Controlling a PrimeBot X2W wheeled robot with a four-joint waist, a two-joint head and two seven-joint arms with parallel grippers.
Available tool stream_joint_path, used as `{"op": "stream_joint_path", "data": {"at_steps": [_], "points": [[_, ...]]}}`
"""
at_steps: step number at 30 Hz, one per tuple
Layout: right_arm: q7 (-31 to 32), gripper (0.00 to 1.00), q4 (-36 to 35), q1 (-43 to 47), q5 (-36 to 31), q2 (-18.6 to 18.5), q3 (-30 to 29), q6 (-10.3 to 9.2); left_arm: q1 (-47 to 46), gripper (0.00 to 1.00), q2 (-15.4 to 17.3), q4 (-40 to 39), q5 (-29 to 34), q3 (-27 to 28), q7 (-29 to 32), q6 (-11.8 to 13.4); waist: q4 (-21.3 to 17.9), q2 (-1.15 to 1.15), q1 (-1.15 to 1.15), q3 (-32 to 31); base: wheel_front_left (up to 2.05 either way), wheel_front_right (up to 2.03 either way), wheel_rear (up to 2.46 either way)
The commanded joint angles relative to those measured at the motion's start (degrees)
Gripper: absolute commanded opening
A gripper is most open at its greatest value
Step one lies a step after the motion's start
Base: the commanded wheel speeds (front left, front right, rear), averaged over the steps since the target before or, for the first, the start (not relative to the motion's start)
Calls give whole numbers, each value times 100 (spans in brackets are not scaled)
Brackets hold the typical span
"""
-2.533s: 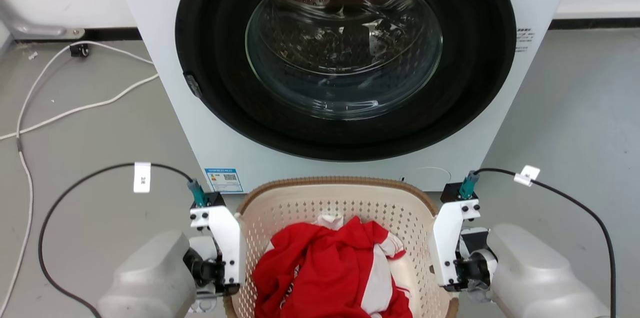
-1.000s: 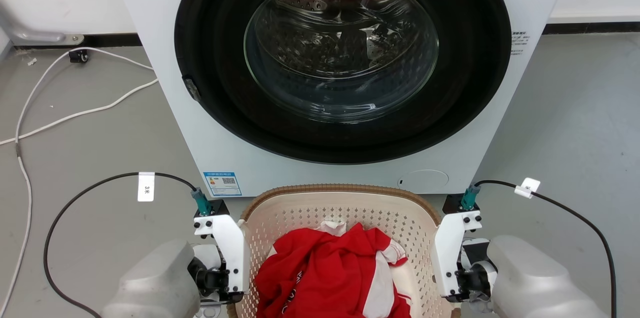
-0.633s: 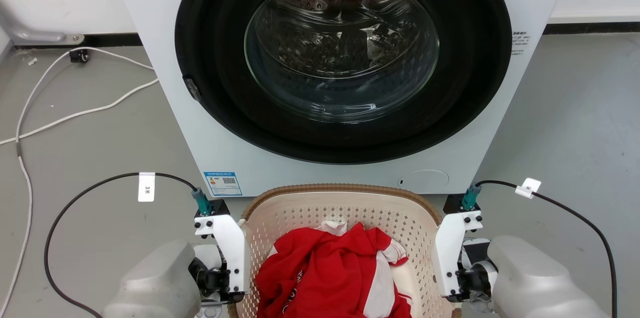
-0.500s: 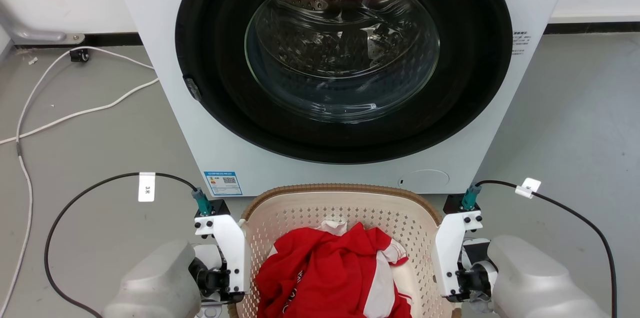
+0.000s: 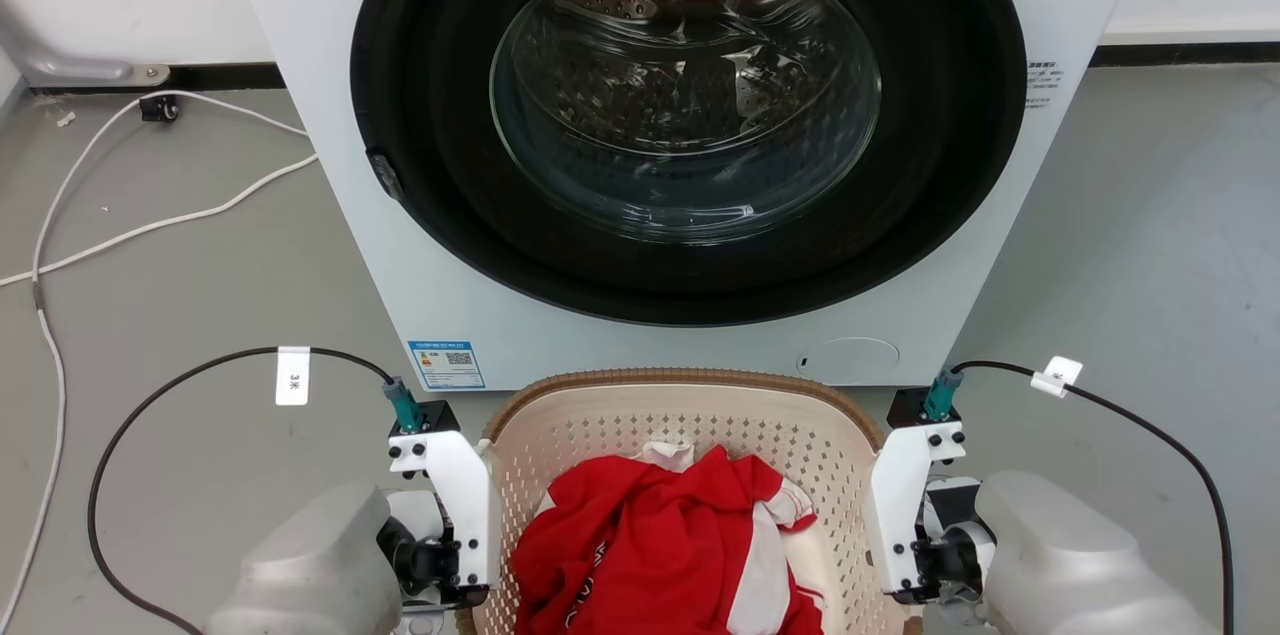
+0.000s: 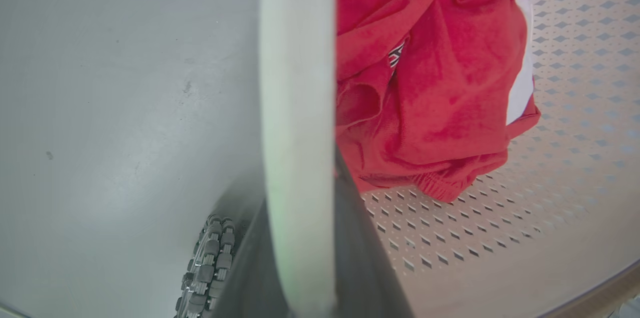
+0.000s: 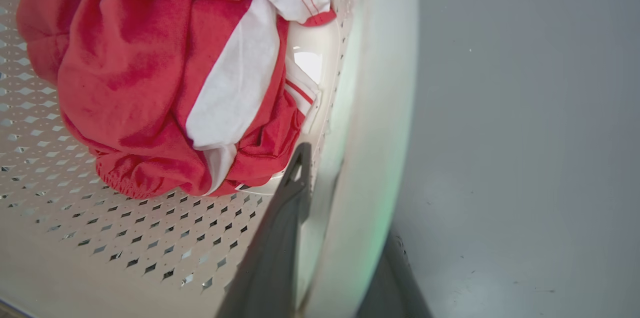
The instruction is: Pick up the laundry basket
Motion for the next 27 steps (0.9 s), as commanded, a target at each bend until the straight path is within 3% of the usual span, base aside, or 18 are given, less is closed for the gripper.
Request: {"op": "stream_joint_path", "data": {"at_steps": [1,27], "points": [[-13,0,-105,-63,65,211,7,81,20,0,-187,-128,-48,4,-41,-78,-2,0,0,0,0,0,0],[-33,0,-51,-73,265,224,157,81,34,0,-176,-140,-81,-33,-65,-79,-8,0,0,16,0,0,0]]}}
